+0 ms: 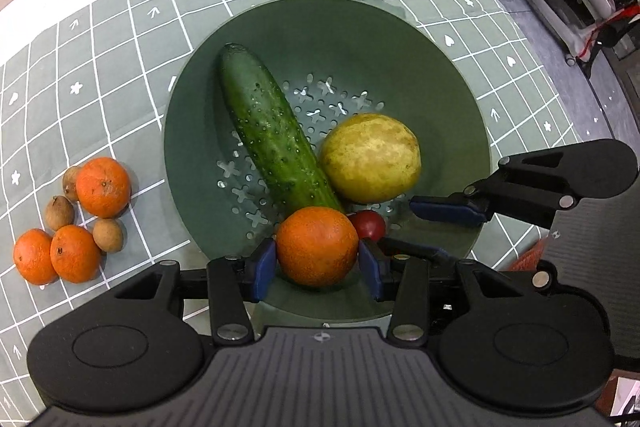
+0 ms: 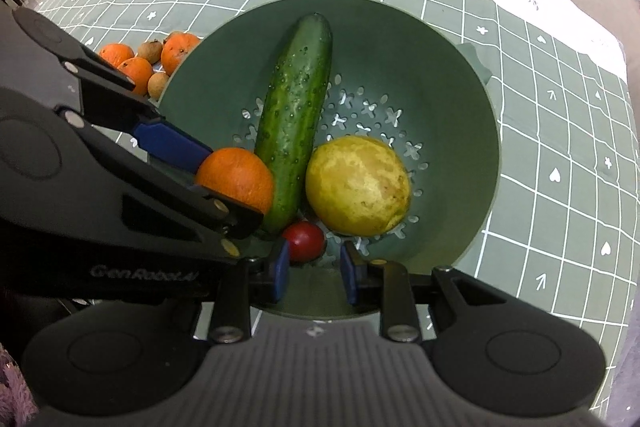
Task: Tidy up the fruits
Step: 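Open the right tool to drop the red fruit while the left tool releases the orange into the colander, then move both tools back toward the remaining oranges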
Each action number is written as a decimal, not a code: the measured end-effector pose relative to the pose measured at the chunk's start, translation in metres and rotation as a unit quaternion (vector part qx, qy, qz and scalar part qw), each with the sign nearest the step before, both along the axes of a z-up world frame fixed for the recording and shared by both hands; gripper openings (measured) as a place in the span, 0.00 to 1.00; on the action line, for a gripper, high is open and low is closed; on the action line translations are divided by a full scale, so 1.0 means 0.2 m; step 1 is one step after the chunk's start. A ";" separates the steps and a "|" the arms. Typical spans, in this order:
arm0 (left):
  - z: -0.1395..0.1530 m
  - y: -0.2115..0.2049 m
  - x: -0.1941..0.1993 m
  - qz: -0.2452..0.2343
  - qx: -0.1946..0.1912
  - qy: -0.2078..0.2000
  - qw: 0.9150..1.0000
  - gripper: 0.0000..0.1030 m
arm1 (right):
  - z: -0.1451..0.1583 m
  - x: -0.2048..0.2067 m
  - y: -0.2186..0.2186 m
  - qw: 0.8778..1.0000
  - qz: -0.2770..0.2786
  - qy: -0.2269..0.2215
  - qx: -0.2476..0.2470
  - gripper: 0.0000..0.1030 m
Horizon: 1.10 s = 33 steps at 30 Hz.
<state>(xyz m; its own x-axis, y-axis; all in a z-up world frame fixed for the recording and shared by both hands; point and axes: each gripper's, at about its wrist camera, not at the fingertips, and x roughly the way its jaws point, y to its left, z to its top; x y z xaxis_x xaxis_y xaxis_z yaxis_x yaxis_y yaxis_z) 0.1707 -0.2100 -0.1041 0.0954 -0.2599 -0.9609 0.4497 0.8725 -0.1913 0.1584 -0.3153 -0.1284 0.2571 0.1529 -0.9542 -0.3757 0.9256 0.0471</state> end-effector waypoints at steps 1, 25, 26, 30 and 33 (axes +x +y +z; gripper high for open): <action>0.00 0.01 0.00 0.000 -0.003 -0.002 1.000 0.53 | 0.00 0.00 0.00 1.000 -0.002 -0.002 -0.003 0.30; 0.43 0.64 -0.21 0.105 -0.098 -0.164 0.976 0.58 | 0.36 -0.17 0.34 0.983 -0.011 -0.180 0.030 0.50; 0.43 0.69 -0.22 0.114 -0.100 -0.169 0.974 0.58 | 0.36 -0.17 0.36 0.982 -0.012 -0.187 0.037 0.50; 0.43 0.84 -0.25 0.140 -0.091 -0.192 0.967 0.58 | 0.37 -0.20 0.47 0.976 -0.015 -0.209 0.060 0.50; 0.39 0.94 -0.27 0.159 -0.090 -0.197 0.963 0.58 | 0.35 -0.21 0.56 0.973 -0.017 -0.218 0.079 0.50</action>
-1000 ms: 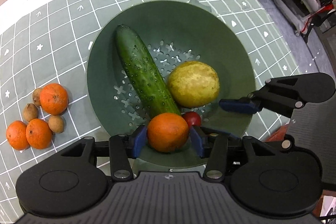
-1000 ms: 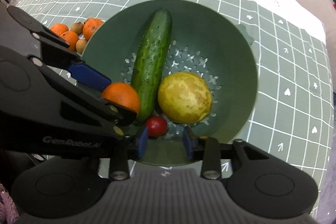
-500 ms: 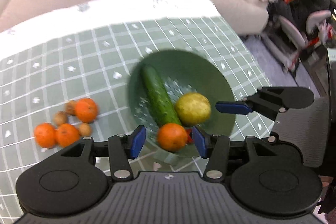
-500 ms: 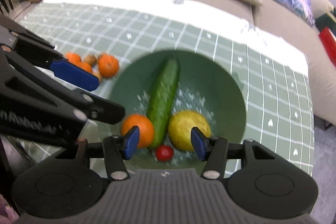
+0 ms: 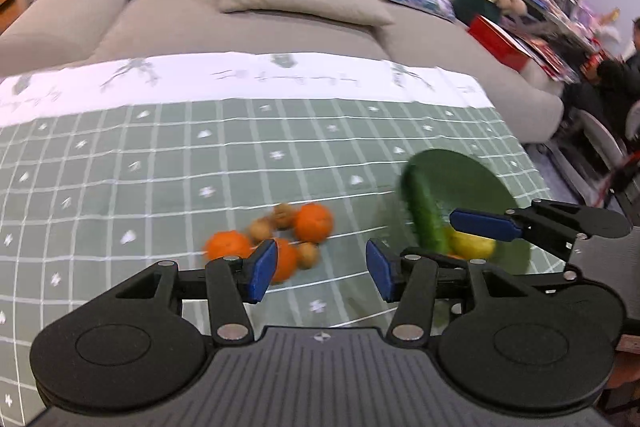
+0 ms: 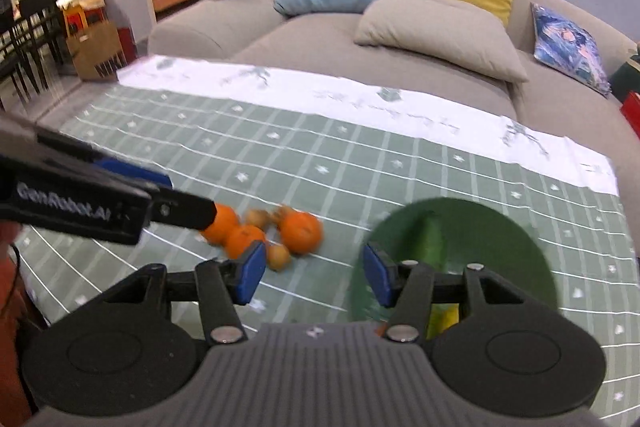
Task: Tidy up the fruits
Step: 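Move both tools back toward the remaining oranges, then grasp an orange with the right tool while the left tool grasps another orange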
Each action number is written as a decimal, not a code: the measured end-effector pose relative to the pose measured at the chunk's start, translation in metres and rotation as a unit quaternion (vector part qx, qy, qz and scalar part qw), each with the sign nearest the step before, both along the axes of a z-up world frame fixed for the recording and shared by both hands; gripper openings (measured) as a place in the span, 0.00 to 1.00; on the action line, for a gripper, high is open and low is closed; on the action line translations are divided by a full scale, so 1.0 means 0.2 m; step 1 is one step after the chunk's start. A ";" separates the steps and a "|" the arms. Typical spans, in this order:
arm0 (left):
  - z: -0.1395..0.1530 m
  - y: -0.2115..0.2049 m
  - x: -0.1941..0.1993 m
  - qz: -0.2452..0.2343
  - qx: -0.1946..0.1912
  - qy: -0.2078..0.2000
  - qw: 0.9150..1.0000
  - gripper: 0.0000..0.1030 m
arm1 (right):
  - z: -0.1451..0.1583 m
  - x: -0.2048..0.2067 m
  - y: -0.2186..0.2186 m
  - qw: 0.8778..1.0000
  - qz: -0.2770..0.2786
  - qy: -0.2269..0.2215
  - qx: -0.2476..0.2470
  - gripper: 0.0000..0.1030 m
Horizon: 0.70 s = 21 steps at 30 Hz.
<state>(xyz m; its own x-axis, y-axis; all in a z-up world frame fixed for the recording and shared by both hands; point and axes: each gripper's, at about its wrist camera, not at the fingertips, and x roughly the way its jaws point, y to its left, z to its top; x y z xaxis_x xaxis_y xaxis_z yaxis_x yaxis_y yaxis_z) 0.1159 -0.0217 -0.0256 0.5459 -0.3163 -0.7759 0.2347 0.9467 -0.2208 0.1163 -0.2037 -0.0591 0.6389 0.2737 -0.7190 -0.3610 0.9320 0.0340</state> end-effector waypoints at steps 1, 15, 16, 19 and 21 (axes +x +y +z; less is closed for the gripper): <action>-0.02 0.03 -0.01 0.005 -0.003 0.001 1.000 0.58 | -0.01 0.00 0.03 1.000 0.000 -0.001 0.006 0.50; -0.24 0.24 0.07 0.068 -0.002 0.034 0.997 0.58 | -0.19 0.11 0.29 0.997 0.055 0.020 -0.053 0.38; -0.25 0.24 0.09 0.070 -0.004 0.039 0.997 0.58 | -0.20 0.14 0.29 0.997 0.057 0.023 -0.056 0.37; -0.28 0.26 0.13 0.080 -0.015 0.050 0.995 0.58 | -0.22 0.20 0.30 0.996 0.057 0.030 -0.061 0.37; -0.30 0.27 0.17 0.086 -0.023 0.061 0.994 0.58 | -0.23 0.24 0.31 0.996 0.057 0.036 -0.066 0.38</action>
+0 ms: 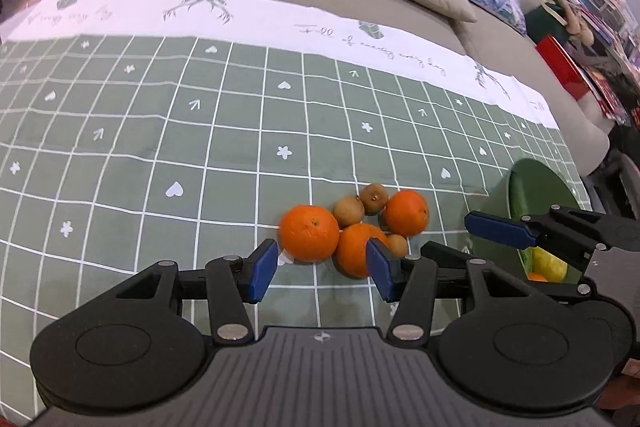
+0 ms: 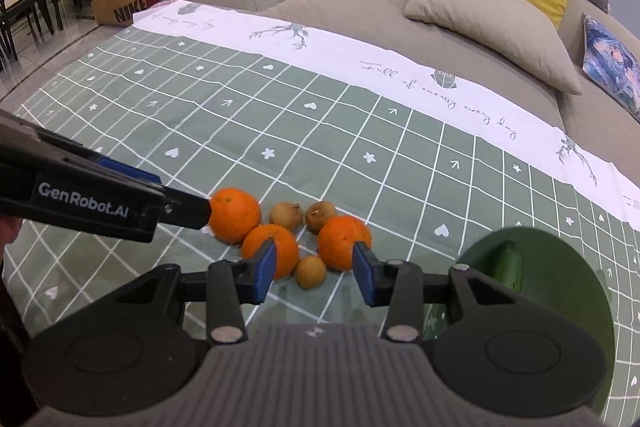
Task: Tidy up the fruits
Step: 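Grasp an orange with the right tool while the left tool grasps another orange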
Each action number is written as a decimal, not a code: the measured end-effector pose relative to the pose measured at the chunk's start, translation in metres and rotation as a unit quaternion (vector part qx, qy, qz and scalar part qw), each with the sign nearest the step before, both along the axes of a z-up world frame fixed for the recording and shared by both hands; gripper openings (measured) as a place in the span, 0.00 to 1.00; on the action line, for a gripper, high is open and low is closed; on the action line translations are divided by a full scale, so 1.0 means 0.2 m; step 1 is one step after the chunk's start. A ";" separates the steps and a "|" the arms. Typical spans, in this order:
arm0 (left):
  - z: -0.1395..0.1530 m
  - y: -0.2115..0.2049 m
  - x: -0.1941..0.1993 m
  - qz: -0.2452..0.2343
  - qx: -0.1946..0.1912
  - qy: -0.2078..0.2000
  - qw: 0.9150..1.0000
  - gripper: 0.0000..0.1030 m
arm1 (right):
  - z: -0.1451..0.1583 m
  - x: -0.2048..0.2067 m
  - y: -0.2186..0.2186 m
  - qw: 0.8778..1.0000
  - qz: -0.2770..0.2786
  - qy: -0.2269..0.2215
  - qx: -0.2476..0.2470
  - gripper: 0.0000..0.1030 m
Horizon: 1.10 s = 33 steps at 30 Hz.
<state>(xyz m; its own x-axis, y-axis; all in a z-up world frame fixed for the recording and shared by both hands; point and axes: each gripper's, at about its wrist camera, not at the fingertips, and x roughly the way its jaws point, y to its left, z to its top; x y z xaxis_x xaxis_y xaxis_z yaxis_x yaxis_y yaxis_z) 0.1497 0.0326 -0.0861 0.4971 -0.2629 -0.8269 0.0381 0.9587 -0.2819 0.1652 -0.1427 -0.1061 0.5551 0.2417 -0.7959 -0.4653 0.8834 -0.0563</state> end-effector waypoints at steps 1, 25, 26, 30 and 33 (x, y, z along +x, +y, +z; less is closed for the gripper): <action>-0.01 0.00 0.02 0.004 -0.004 0.006 1.000 0.58 | -0.01 0.03 0.00 1.000 0.000 0.003 -0.003 0.37; -0.24 0.01 0.26 0.047 -0.032 0.093 0.994 0.52 | -0.21 0.33 0.06 0.996 0.032 0.066 -0.052 0.37; -0.24 0.01 0.26 0.047 -0.030 0.092 0.994 0.52 | -0.21 0.33 0.06 0.996 0.032 0.067 -0.051 0.37; -0.23 -0.01 0.27 0.042 -0.024 0.089 0.995 0.48 | -0.22 0.33 0.07 0.996 0.028 0.069 -0.045 0.36; -0.23 -0.01 0.27 0.044 -0.027 0.089 0.995 0.46 | -0.23 0.33 0.07 0.996 0.026 0.068 -0.045 0.36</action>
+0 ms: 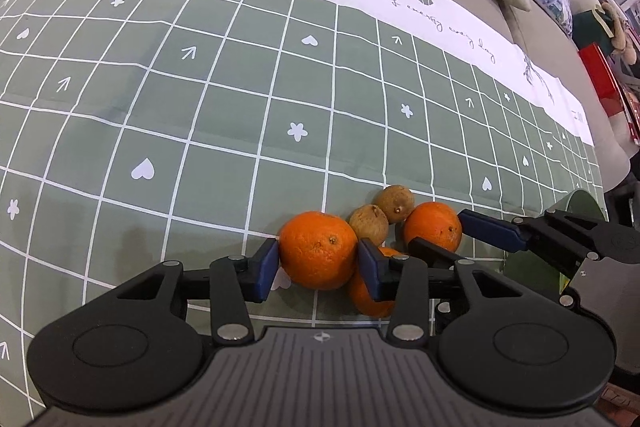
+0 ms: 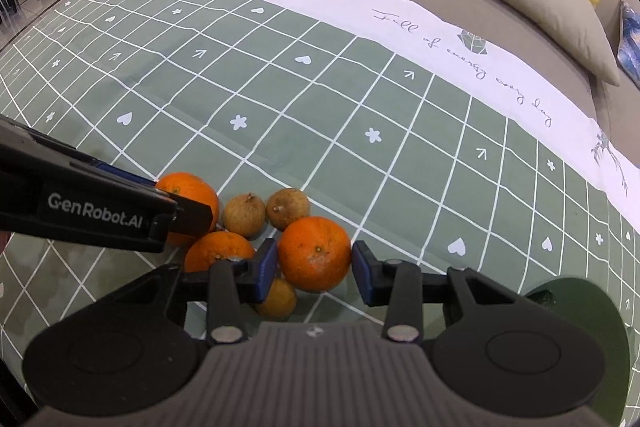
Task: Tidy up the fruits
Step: 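Grasp an orange with the right tool while the left tool grasps another orange, then carry the orange with the right tool while the left tool carries its orange over the colander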
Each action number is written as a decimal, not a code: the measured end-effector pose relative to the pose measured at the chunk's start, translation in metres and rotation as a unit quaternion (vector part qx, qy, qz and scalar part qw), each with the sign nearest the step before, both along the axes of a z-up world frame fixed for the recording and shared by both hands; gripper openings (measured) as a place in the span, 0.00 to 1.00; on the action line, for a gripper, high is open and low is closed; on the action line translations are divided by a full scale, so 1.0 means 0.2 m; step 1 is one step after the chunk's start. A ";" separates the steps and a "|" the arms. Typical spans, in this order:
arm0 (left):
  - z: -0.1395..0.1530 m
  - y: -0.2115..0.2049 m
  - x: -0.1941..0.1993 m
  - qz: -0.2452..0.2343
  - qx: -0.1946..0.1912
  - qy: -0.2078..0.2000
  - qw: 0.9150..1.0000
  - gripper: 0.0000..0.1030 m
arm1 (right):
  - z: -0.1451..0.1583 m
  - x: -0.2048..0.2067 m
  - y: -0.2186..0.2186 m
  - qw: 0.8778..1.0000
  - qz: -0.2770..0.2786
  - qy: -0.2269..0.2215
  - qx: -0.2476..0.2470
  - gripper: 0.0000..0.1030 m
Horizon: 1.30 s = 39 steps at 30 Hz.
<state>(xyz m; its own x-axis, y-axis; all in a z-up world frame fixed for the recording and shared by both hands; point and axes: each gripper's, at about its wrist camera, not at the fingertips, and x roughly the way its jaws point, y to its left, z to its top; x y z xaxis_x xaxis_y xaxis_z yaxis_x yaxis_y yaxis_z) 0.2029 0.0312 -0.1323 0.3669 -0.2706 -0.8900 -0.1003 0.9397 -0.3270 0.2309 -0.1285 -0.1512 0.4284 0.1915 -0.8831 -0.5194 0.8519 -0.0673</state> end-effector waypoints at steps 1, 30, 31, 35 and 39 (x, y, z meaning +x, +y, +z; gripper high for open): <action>0.00 0.00 0.00 0.001 -0.001 0.000 1.000 0.46 | 0.00 0.00 0.00 1.000 -0.002 0.001 0.001 0.35; 0.46 -0.24 -0.35 -0.051 0.010 -0.084 0.995 0.44 | 0.43 -0.46 -0.38 0.979 -0.130 -0.011 0.155 0.34; 0.47 -0.27 -0.36 -0.058 0.009 -0.084 0.995 0.44 | 0.44 -0.49 -0.41 0.979 -0.133 -0.014 0.155 0.34; 0.50 -0.41 -0.40 -0.092 0.008 -0.093 0.991 0.44 | 0.46 -0.58 -0.53 0.975 -0.151 -0.021 0.159 0.34; 0.52 -0.54 -0.43 -0.124 0.005 -0.101 0.987 0.44 | 0.46 -0.66 -0.67 0.971 -0.174 -0.025 0.161 0.34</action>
<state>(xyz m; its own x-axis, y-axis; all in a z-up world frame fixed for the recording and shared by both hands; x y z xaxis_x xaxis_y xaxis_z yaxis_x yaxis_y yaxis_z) 0.1176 -0.0777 -0.0286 0.4600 -0.3667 -0.8087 0.1995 0.9301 -0.3083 0.0984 -0.2620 -0.0598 0.5570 0.2893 -0.7785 -0.1983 0.9566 0.2136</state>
